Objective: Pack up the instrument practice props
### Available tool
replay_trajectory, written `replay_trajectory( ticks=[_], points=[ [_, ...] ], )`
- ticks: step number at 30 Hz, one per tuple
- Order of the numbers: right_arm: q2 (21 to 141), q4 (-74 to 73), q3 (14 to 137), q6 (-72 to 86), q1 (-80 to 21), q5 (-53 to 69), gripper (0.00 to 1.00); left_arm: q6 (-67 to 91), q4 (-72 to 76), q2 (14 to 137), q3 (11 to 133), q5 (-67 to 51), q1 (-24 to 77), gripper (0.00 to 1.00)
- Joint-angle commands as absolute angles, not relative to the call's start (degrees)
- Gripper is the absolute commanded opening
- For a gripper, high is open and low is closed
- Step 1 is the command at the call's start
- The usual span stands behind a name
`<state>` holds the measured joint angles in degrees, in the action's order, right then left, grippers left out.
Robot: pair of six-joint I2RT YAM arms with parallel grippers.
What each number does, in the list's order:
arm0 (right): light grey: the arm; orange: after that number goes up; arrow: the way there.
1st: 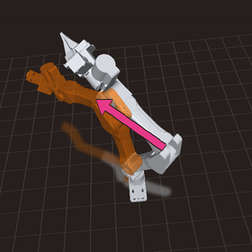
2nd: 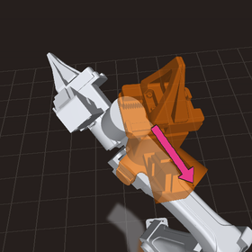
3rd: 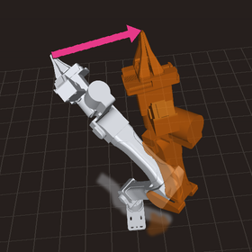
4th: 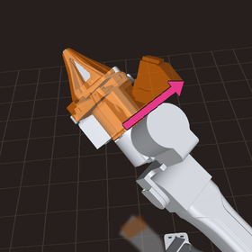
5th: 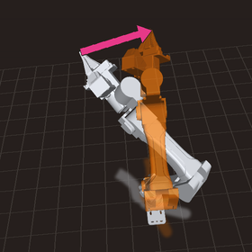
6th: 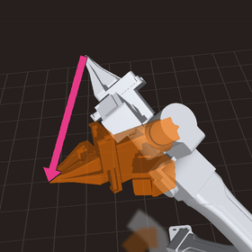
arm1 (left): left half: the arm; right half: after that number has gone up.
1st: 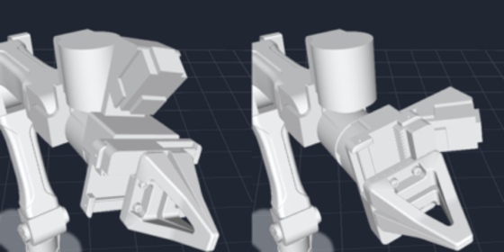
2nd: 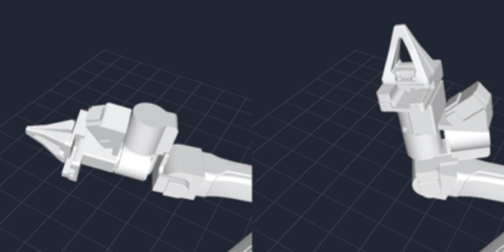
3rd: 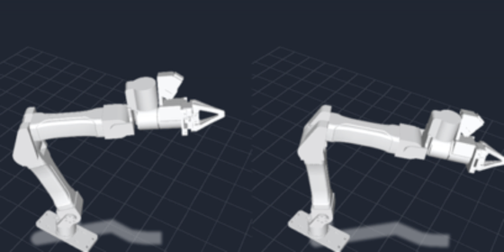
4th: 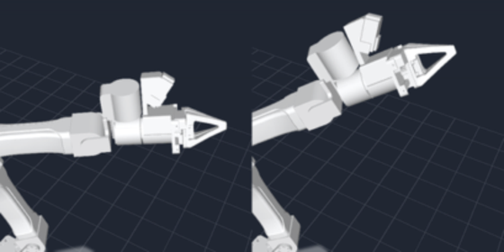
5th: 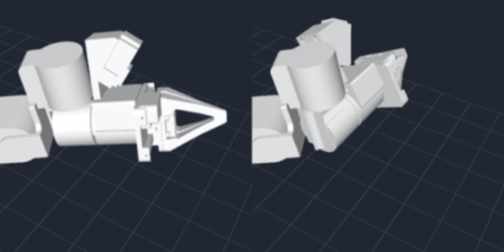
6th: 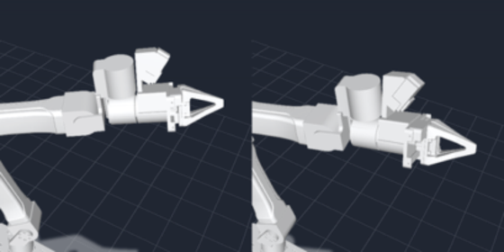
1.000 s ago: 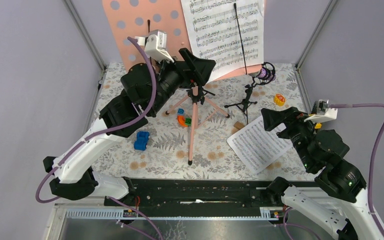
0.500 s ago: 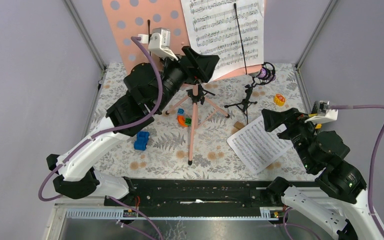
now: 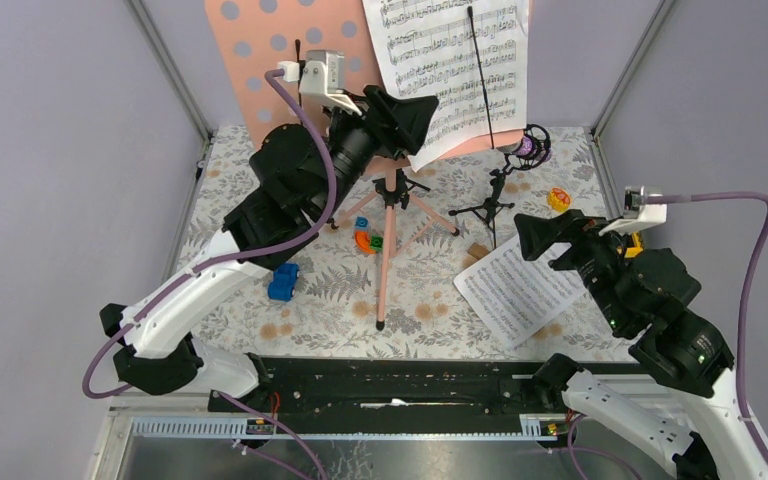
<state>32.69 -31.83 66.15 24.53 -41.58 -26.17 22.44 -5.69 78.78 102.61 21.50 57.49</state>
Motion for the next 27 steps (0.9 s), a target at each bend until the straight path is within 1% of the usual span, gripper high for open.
replay_trajectory(
  ticks=[1,3,7,11,14,18,21,27],
  points=[
    [36.3,-27.2,72.7,16.3,-41.4,-18.0,0.99,19.3,-0.8,79.3,103.7,21.9,57.6,0.55],
    [38.4,-26.9,75.8,13.5,-41.4,-15.0,0.99,18.8,-0.3,79.5,103.6,22.3,57.6,0.51],
    [44.1,-27.0,83.4,8.0,-41.4,-10.6,0.99,18.6,-0.2,79.7,103.3,22.5,57.6,0.4],
    [49.9,-27.1,90.7,5.5,-41.4,-10.4,0.96,18.3,-0.2,79.4,102.8,23.0,57.6,0.28],
    [56.9,-30.6,99.1,4.1,-41.4,-10.5,0.94,18.1,-0.2,79.2,102.4,23.3,57.6,0.2],
    [65.5,-33.9,109.3,2.7,-41.4,-8.6,0.94,17.9,-0.2,78.8,102.2,23.5,57.6,0.14],
    [71.2,-35.7,117.1,2.2,-41.4,-8.2,0.94,17.9,-0.2,78.7,102.0,23.6,57.6,0.11],
    [79.1,-37.1,126.9,1.4,-41.3,-13.5,0.83,18.4,-0.7,78.4,102.1,24.5,57.6,0.06]
  ],
)
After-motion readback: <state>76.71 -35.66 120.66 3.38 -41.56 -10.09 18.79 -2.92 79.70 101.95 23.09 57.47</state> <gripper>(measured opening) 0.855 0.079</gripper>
